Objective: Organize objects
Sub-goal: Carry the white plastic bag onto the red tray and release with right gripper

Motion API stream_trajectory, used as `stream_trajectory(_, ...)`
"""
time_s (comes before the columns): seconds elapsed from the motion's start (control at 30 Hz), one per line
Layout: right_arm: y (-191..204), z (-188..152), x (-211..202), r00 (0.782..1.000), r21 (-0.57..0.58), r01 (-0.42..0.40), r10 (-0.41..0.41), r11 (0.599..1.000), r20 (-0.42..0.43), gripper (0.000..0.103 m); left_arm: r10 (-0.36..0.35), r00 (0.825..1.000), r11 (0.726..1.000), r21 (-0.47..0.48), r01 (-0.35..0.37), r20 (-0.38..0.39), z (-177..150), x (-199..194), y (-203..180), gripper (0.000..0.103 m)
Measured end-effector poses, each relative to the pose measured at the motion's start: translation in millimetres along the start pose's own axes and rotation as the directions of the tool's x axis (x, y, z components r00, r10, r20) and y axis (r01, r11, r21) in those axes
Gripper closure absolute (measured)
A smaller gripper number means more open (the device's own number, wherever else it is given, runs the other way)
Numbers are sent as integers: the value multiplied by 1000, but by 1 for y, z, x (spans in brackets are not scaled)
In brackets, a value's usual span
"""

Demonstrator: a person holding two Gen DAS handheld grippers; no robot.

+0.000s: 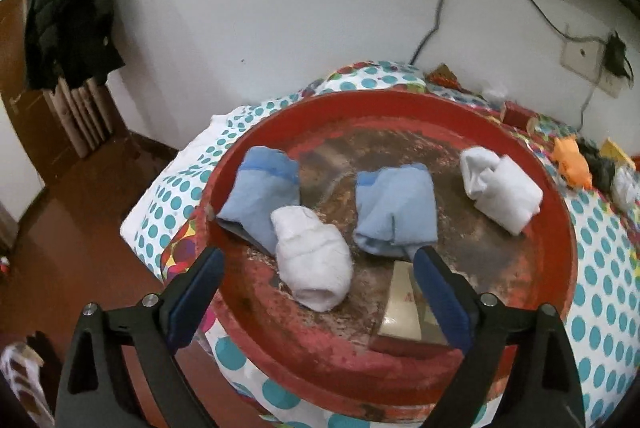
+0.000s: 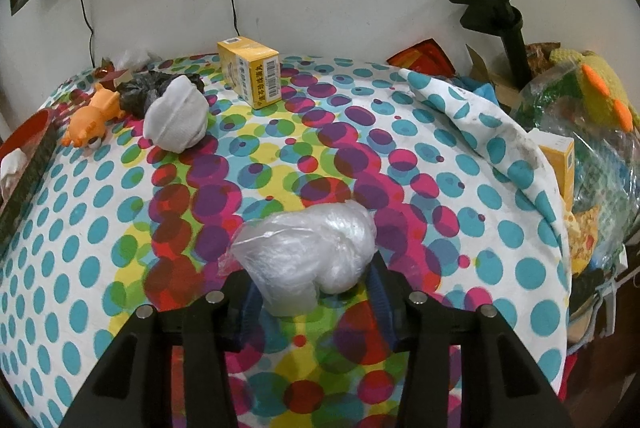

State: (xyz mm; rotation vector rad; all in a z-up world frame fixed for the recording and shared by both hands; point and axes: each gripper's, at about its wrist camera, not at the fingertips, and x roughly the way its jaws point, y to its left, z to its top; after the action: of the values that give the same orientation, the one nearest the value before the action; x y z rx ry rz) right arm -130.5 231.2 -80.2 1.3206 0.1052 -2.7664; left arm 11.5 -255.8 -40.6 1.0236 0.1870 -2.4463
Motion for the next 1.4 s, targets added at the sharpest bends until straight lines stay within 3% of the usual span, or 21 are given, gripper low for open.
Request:
stream_trajectory(0.33,75,11,-27,994,-87,-98,102,991,38,56,34,999,999,0,-34,-13,-2,4,6,7)
stream_trajectory(0.6,163,18,-53,970,-218,-218,236,951,56,56,62,998,998,10,-62,5,-1,0,9,5)
stream_trajectory(0.8,228,14,-63,941,-293,-315,336,903,24,56,58,998,998,-13,-58,17,2,-4,18,5)
stream_trajectory(1.17,315,15,-71,895,-376,-423,445,824,-31,56,72,997,997,-39,-71,22,4,-5,32,4)
stream_trajectory(1.4,353,8,-57,893,-403,-438,441,804,-91,55,66,998,995,-75,-65,9,4,-2,42,4)
